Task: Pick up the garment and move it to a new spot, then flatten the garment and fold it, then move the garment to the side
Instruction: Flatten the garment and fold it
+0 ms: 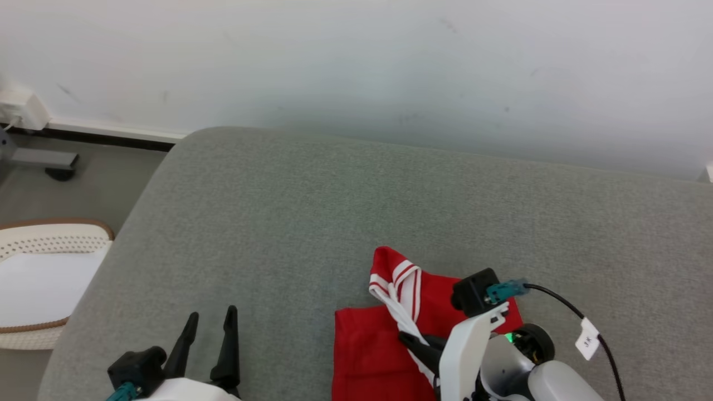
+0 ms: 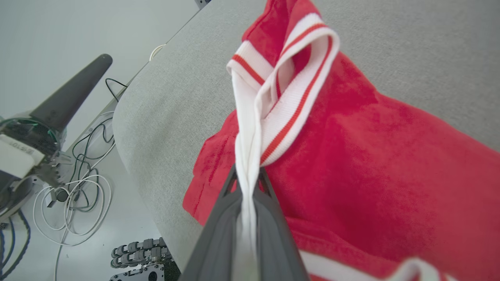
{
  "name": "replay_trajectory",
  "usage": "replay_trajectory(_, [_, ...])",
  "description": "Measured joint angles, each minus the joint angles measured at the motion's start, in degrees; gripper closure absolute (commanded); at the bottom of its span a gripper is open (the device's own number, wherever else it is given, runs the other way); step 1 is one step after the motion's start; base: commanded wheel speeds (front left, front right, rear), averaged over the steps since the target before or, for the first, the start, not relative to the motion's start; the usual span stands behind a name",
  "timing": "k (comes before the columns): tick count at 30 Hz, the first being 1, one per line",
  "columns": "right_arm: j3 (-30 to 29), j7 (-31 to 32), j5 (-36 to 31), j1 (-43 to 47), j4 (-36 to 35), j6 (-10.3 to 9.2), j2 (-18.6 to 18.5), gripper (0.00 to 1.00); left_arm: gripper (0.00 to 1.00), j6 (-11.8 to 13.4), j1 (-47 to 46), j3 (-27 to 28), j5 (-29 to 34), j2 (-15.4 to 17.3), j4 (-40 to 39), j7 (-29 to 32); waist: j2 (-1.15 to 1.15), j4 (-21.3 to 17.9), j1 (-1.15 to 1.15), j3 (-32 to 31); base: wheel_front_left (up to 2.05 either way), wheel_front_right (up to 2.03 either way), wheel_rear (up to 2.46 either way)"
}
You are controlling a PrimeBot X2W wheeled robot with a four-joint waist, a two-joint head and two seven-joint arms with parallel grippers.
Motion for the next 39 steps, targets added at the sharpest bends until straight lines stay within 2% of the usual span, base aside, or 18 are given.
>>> replay_trajectory(9, [8.49,-5.55,7.58,-5.38,8.76,0.0,0.02,1.0,0.0,-0.64,-1.02,0.05,0.51,-0.49,1.54,0.0,0.0,2.41,0.0,0.39,0.0,0.0,0.0])
replay_trajectory(10, [9.46,-6.3,8.76,-5.91,9.6,0.0,0.02,0.86,0.0,-0.73,-1.03,0.07,0.54,-0.55,1.69,0.0,0.0,2.56,0.0,0.36,0.0,0.0,0.0])
replay_trajectory(11, [10.47,-7.15,9.66,-6.39,10.28,0.0,0.02,0.56,0.0,-0.73,-1.03,0.09,0.56,-0.59,1.86,0.0,0.0,2.63,0.0,0.3,0.0,0.0,0.0])
replay_trajectory(12, [11.12,-8.27,10.44,-6.78,10.9,0.0,0.03,0.0,0.0,-0.74,-1.03,0.12,0.63,-0.62,2.03,0.0,0.0,2.68,0.0,0.22,0.0,0.0,0.0])
replay_trajectory(15, [13.0,-11.52,11.99,-8.36,11.84,0.0,0.02,0.0,0.0,-0.97,-1.03,0.32,0.8,-0.65,2.38,0.0,0.0,2.63,0.0,-0.01,0.0,0.0,0.0])
replay_trajectory(18, [13.58,-15.06,15.84,-9.28,9.72,0.0,0.02,0.0,0.0,-0.97,-0.95,0.91,0.88,-0.47,2.61,0.0,0.0,1.94,0.0,-0.24,0.0,0.0,0.0])
replay_trajectory(22, [10.61,-20.34,18.33,-10.5,6.05,0.0,0.14,0.0,0.0,-0.89,-0.79,1.19,1.02,-0.41,2.55,0.0,0.0,0.67,0.0,-0.66,0.0,0.0,0.0])
replay_trajectory(25, [6.15,-23.59,15.57,-10.93,3.71,0.0,-0.78,0.0,0.0,-0.77,-0.51,1.53,1.1,-0.23,2.01,0.0,0.0,-0.44,0.0,-0.98,0.0,0.0,0.0])
replay_trajectory(32, [-6.23,-28.04,8.22,-6.33,-2.19,0.0,-8.06,0.0,0.0,-0.4,0.54,2.88,1.29,0.16,0.16,0.0,0.0,-3.17,0.0,-1.42,0.0,0.0,0.0])
replay_trajectory(36, [-10.99,-29.4,3.68,-2.02,-3.31,0.0,-9.27,0.0,0.0,-0.41,0.54,3.16,1.33,0.11,-0.55,0.0,0.0,-4.49,0.0,-1.12,0.0,0.0,0.0])
replay_trajectory(39, [-13.19,-31.19,0.26,0.68,-2.27,0.0,-8.33,0.0,0.0,-0.73,0.46,3.04,1.41,-0.01,-0.7,0.0,0.0,-5.0,0.0,-0.49,0.0,0.0,0.0])
